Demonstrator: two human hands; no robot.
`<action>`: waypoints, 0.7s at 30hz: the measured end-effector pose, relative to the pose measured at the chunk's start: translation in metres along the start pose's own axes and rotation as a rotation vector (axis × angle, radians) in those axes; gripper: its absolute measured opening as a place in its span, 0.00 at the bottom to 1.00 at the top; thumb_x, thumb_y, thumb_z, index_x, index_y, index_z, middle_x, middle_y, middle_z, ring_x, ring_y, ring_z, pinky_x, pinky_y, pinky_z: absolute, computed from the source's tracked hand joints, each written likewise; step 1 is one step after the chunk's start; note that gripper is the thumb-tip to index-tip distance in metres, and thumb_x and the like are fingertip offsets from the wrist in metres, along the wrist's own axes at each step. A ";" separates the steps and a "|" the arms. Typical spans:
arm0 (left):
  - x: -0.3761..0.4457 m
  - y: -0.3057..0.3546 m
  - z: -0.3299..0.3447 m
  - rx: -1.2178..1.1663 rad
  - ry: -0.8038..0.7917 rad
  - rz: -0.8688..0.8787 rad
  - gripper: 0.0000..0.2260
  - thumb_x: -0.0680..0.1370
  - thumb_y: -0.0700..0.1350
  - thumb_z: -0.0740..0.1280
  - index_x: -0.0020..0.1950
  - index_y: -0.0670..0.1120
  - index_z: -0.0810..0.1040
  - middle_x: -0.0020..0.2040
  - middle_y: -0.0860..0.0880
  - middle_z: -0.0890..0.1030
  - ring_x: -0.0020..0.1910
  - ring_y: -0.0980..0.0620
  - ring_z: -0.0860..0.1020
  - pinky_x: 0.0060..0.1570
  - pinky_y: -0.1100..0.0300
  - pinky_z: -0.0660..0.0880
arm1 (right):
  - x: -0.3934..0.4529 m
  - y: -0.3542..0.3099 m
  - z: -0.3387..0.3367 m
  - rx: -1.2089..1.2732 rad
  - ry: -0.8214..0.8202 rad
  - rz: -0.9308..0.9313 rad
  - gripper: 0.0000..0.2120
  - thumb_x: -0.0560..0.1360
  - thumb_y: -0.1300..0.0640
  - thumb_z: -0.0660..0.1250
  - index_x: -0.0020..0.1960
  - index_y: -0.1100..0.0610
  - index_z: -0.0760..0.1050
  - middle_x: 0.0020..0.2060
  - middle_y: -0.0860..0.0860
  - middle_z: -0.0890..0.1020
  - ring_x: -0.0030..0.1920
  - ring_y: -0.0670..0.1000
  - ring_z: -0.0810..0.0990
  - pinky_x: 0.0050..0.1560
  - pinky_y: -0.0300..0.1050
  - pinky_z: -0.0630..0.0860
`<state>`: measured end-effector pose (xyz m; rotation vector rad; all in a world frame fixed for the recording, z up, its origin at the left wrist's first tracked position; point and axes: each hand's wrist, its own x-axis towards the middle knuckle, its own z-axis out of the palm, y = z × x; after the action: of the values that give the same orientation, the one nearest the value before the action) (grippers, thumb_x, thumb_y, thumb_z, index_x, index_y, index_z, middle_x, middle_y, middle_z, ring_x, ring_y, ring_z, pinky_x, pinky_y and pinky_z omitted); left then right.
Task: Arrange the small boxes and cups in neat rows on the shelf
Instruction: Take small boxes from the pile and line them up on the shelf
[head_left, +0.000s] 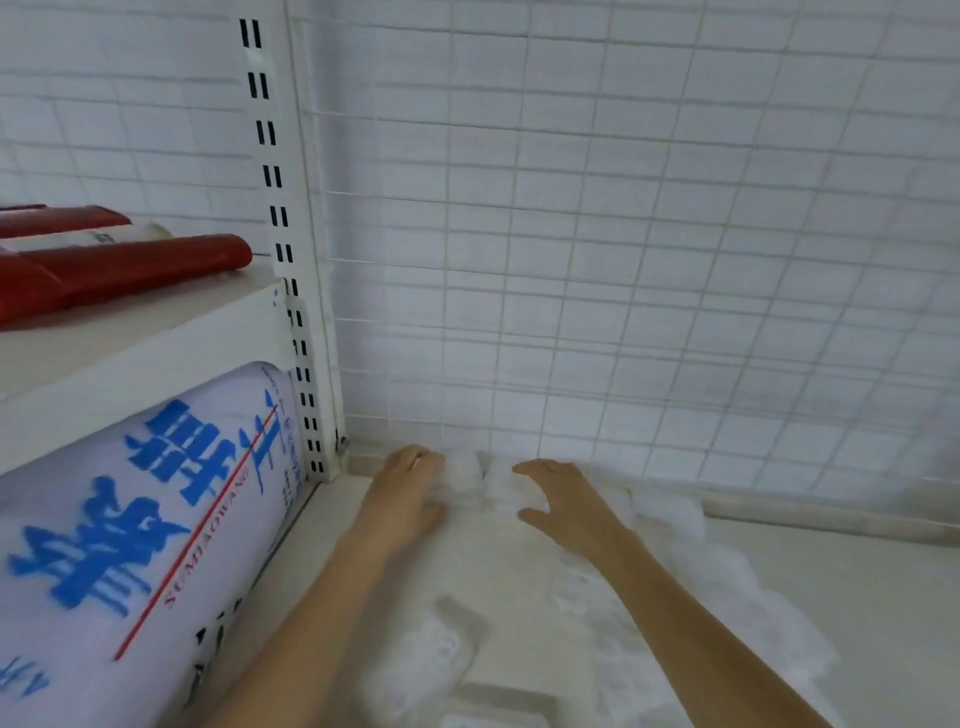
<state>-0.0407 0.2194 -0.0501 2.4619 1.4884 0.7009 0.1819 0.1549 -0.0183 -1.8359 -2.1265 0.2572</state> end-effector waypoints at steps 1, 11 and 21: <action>-0.002 -0.001 0.001 -0.002 0.047 0.018 0.19 0.69 0.43 0.70 0.58 0.42 0.73 0.56 0.44 0.72 0.58 0.43 0.69 0.54 0.54 0.70 | -0.001 -0.001 0.001 -0.003 0.016 0.001 0.25 0.76 0.53 0.65 0.71 0.50 0.62 0.69 0.46 0.67 0.69 0.50 0.62 0.67 0.41 0.57; -0.034 -0.004 -0.016 -0.390 0.101 0.020 0.14 0.70 0.44 0.73 0.55 0.48 0.78 0.49 0.53 0.71 0.51 0.52 0.72 0.51 0.61 0.68 | -0.024 -0.008 -0.003 0.248 0.095 0.072 0.18 0.74 0.53 0.68 0.63 0.49 0.71 0.63 0.47 0.68 0.61 0.47 0.70 0.63 0.40 0.67; -0.070 -0.008 -0.034 -0.573 -0.068 -0.229 0.06 0.78 0.46 0.64 0.42 0.52 0.78 0.39 0.53 0.81 0.34 0.63 0.78 0.31 0.70 0.69 | -0.044 -0.027 0.008 0.602 0.038 0.161 0.04 0.78 0.55 0.62 0.51 0.50 0.74 0.46 0.51 0.80 0.41 0.43 0.78 0.33 0.29 0.71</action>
<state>-0.0901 0.1592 -0.0444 1.8400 1.2884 0.8436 0.1596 0.1081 -0.0217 -1.6193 -1.6265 0.7945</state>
